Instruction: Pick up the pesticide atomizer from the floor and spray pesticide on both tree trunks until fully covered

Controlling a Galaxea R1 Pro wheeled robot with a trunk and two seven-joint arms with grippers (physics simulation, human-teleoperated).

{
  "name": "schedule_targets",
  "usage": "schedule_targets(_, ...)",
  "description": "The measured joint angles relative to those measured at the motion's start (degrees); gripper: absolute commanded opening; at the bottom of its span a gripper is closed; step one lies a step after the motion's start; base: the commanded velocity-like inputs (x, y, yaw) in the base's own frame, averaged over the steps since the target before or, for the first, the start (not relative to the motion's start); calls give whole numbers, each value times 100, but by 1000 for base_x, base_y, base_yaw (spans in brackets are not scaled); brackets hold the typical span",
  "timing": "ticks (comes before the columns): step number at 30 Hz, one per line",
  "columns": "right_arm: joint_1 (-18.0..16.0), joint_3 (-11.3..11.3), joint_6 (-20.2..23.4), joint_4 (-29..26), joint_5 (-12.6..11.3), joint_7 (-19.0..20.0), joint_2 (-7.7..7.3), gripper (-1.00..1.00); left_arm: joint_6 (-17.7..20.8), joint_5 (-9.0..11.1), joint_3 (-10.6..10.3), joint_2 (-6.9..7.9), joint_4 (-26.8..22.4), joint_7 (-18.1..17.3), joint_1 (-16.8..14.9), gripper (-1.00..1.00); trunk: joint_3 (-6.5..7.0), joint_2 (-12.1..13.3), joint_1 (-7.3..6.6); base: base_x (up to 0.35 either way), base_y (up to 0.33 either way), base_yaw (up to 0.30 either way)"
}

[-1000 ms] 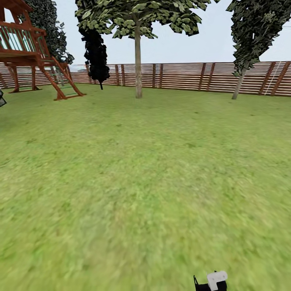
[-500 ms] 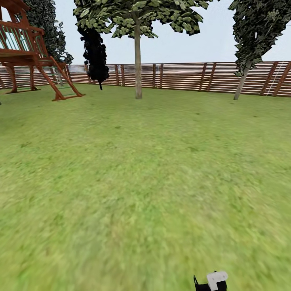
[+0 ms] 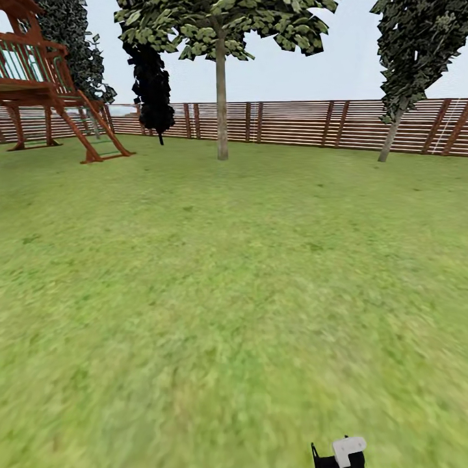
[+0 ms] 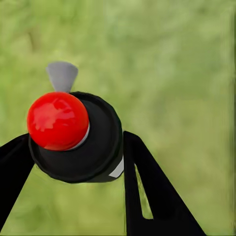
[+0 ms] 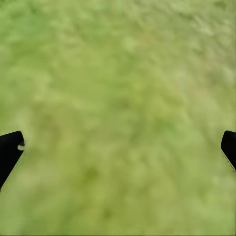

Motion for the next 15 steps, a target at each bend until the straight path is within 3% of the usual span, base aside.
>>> schedule_targets(15, 0, 0, 0, 0, 0, 0, 0, 100, 8, 9, 1, 0, 0, -19, 0, -100, 0, 0, 0, 340, 0, 0)
